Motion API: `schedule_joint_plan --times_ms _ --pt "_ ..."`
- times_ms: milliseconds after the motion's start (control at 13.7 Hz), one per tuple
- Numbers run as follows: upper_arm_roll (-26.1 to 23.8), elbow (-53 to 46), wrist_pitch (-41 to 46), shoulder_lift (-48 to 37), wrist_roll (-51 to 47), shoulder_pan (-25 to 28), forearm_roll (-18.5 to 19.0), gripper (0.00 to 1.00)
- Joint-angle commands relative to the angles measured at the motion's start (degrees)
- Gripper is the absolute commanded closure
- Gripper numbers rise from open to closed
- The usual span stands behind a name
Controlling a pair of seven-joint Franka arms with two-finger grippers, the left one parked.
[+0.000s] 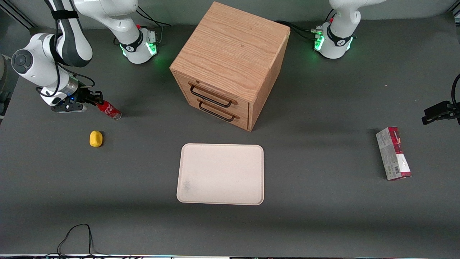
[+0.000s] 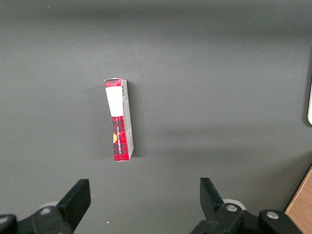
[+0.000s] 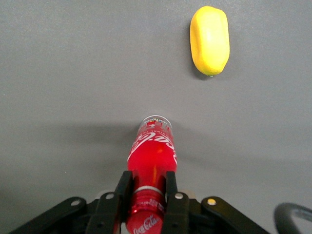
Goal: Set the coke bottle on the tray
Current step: 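Close the right gripper on the bottle and lift it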
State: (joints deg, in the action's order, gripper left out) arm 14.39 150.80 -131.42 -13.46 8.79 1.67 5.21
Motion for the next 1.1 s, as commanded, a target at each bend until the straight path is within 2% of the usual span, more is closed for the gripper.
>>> schedule_joint_plan --times_ms 0,438,803,1022 --pt "0.4 -1.6 0.4 0.2 0.3 0.7 0.5 1.0" --pt "0.1 -15.6 16.6 -0.9 0.2 0.8 0.5 1.0" --pt "0.1 -33.2 35.2 -1.0 0.2 3.6 0.3 1.0" --pt "-0.1 -42.5 43.4 -0.3 0.2 3.8 -0.1 1.0"
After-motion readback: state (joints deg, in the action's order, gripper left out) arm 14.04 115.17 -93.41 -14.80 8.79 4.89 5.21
